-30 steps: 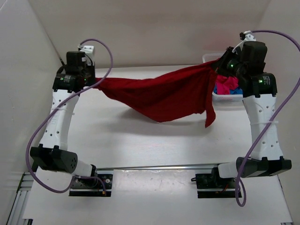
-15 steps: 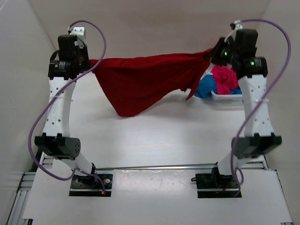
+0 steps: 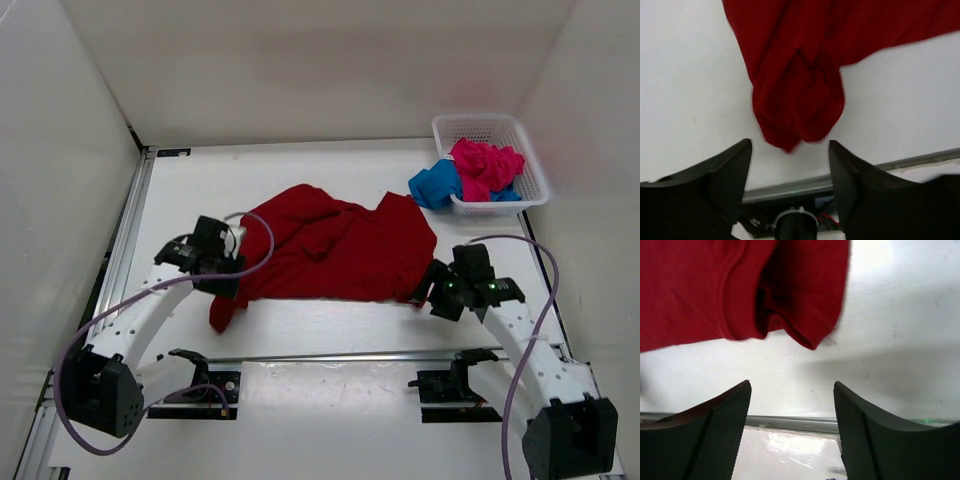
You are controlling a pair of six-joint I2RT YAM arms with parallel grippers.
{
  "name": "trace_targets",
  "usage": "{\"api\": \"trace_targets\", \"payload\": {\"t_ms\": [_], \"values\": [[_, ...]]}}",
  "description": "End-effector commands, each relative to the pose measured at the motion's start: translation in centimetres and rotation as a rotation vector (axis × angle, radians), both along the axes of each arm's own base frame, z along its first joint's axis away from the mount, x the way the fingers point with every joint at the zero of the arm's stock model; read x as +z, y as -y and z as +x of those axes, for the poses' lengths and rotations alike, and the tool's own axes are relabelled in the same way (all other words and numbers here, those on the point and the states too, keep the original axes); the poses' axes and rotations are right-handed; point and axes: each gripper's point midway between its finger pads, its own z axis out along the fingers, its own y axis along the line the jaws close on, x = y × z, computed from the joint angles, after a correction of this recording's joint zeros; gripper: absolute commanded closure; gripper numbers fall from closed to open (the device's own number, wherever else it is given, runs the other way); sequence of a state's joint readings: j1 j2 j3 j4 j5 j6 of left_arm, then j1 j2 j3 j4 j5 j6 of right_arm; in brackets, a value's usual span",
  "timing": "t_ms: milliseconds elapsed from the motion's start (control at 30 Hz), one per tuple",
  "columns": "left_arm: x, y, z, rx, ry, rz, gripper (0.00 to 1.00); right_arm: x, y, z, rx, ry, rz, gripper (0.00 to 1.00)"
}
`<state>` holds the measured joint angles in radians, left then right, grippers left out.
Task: Fold and stack the t-shirts
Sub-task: Flatten out the tshirt
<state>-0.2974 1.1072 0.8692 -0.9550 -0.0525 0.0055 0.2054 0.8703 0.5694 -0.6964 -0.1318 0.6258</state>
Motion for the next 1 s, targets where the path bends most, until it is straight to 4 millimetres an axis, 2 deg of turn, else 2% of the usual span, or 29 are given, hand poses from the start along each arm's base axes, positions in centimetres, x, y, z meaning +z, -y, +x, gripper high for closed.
{"api": "trace_targets", "payload": {"t_ms": [0,33,67,100,133,167,200,233,267,300,333,367,433,467,533,567,633,667,700,733,800,867,900,967], "values": [[-1.8,-0.6,-2.3,-0.007,-0.051,0.031,0.24,4.9,-0.2,4.2,-0.102,0.239,0.056,0.28],[-1.9,-1.2,-2.1,0.007,-0.05,0.065,0.17,5.6,-0.5,4.8,-0.072,0.26,0.054,0.28],[-1.9,-1.5,-2.0,0.022,-0.05,0.065,0.15,6.2,-0.7,5.4,-0.055,0.27,0.055,0.28],[-1.9,-2.3,-1.9,0.065,-0.052,0.064,0.13,5.8,-1.2,6.0,-0.03,0.233,0.039,0.28],[-1.1,-2.6,-1.1,0.09,-0.025,0.055,0.12,7.9,-1.9,7.4,-0.001,0.269,0.048,0.28],[-0.6,-3.1,-0.7,0.116,-0.012,0.051,0.12,8.5,-2.5,8.2,0.037,0.276,0.035,0.28],[-0.3,-3.6,-0.3,0.143,-0.007,0.05,0.12,7.6,-3.7,8.8,0.085,0.221,0.009,0.28],[0.4,-4.5,0.5,0.193,0.008,0.046,0.12,10.2,-4.8,10.7,0.105,0.277,0.01,0.28],[0.5,-5.0,0.8,0.218,0.009,0.046,0.12,9.0,-6.3,11.5,0.143,0.221,-0.013,0.28],[0.7,-5.3,1.1,0.237,0.01,0.036,0.12,9.4,-7.1,12.4,0.163,0.218,-0.029,0.28],[0.7,-6.3,1.5,0.279,-0.001,0.038,0.12,12.0,-8.5,14.3,0.177,0.276,-0.009,0.28],[0.3,-6.5,1.2,0.292,-0.032,0.033,0.13,10.5,-9.6,15.7,0.19,0.233,-0.03,0.28],[-0.2,-6.8,1.1,0.311,-0.058,0.028,0.13,10.6,-11.9,17.5,0.211,0.232,-0.03,0.28],[-1.0,-7.1,0.5,0.323,-0.09,0.032,0.13,10.0,-13.3,19.2,0.207,0.209,-0.036,0.28],[-1.8,-7.2,0.1,0.326,-0.11,0.044,0.13,8.7,-14.3,20.9,0.165,0.154,-0.025,0.28],[-2.2,-7.3,-0.2,0.333,-0.126,0.033,0.13,7.3,-15.3,22.7,0.147,0.12,-0.025,0.28],[-2.6,-6.9,-0.6,0.332,-0.143,0.002,0.13,5.7,-16.2,23.7,0.117,0.051,-0.016,0.25],[-2.8,-6.9,-0.8,0.338,-0.153,-0.009,0.11,4.6,-17.6,25.0,0.119,0.04,-0.031,0.23],[-2.8,-6.7,-0.8,0.335,-0.155,-0.018,0.11,3.9,-17.6,25.7,0.099,0.031,-0.054,0.23],[-3.1,-6.7,-1.1,0.341,-0.166,-0.026,0.11,1.3,-18.0,25.6,0.085,-0.026,-0.094,0.21],[-3.7,-6.9,-1.5,0.351,-0.189,-0.024,0.1,-0.3,-18.7,26.5,0.045,-0.059,-0.112,0.2],[-3.9,-6.7,-1.8,0.348,-0.199,-0.032,0.1,-1.2,-18.5,26.7,0.007,-0.088,-0.126,0.2],[-4.3,-6.8,-2.1,0.357,-0.218,-0.031,0.1,-1.2,-18.6,26.7,-0.004,-0.091,-0.121,0.21],[-4.5,-6.7,-2.2,0.355,-0.219,-0.039,0.1,-2.8,-18.0,26.2,-0.017,-0.122,-0.148,0.28]]}}
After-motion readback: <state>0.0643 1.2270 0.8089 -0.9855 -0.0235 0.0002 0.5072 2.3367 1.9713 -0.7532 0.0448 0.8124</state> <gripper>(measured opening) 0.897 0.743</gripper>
